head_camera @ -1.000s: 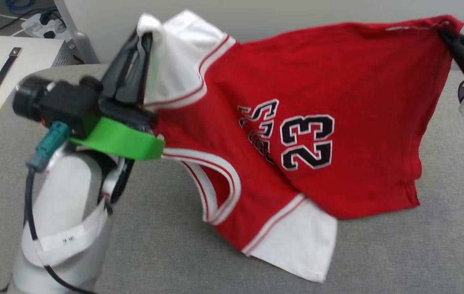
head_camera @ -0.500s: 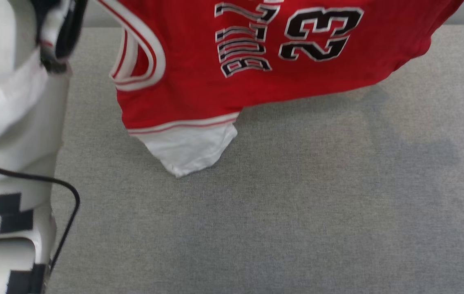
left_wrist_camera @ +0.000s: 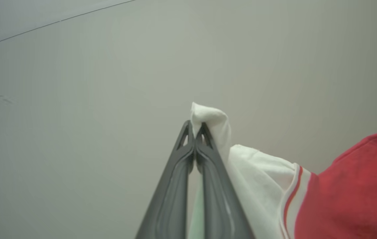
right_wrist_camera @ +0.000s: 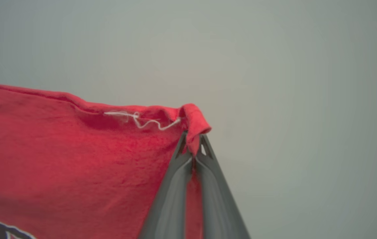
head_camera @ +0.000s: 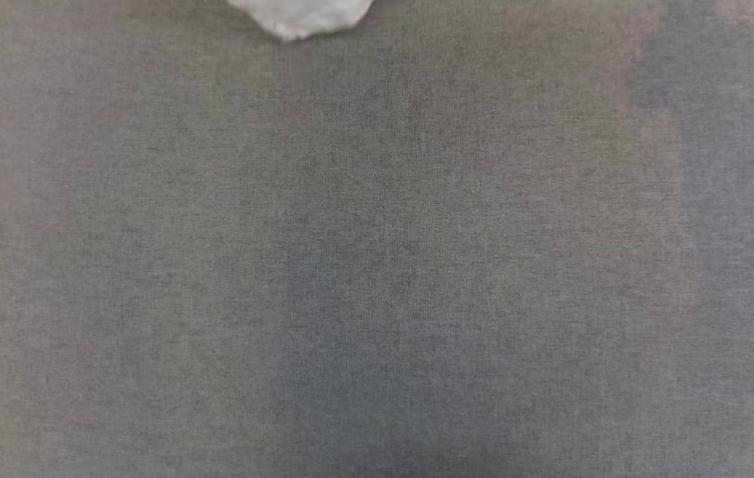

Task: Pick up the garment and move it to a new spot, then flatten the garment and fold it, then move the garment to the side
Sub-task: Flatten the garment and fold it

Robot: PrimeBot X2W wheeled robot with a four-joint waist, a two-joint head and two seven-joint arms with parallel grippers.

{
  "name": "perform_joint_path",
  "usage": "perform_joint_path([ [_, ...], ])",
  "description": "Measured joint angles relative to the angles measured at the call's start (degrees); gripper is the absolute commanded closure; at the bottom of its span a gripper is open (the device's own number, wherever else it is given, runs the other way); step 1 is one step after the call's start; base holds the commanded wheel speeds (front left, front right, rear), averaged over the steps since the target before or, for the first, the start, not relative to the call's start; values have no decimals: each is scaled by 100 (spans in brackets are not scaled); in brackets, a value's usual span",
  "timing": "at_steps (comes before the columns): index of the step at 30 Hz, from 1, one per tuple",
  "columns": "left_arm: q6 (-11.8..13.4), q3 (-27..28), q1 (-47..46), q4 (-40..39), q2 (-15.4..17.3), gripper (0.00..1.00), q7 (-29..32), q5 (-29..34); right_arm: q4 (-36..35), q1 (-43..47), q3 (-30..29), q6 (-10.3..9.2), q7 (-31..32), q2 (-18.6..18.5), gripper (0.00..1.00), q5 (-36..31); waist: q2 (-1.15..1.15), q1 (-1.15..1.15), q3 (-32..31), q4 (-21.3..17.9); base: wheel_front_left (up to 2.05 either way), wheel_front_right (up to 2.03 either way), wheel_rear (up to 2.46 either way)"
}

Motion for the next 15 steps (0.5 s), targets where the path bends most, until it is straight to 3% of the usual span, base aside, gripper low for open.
perform_joint_path([
  [8,0,-270,-930,890,114,100,-277,-160,1014,-862,294,0,-539,301,100,-97,0,0,506,-66,0,0,0],
  [15,0,-784,-747,1391,271,100,-470,-497,1630,-892,1005,0,-812,371,100,330,0,0,735,-163,0,0,0],
])
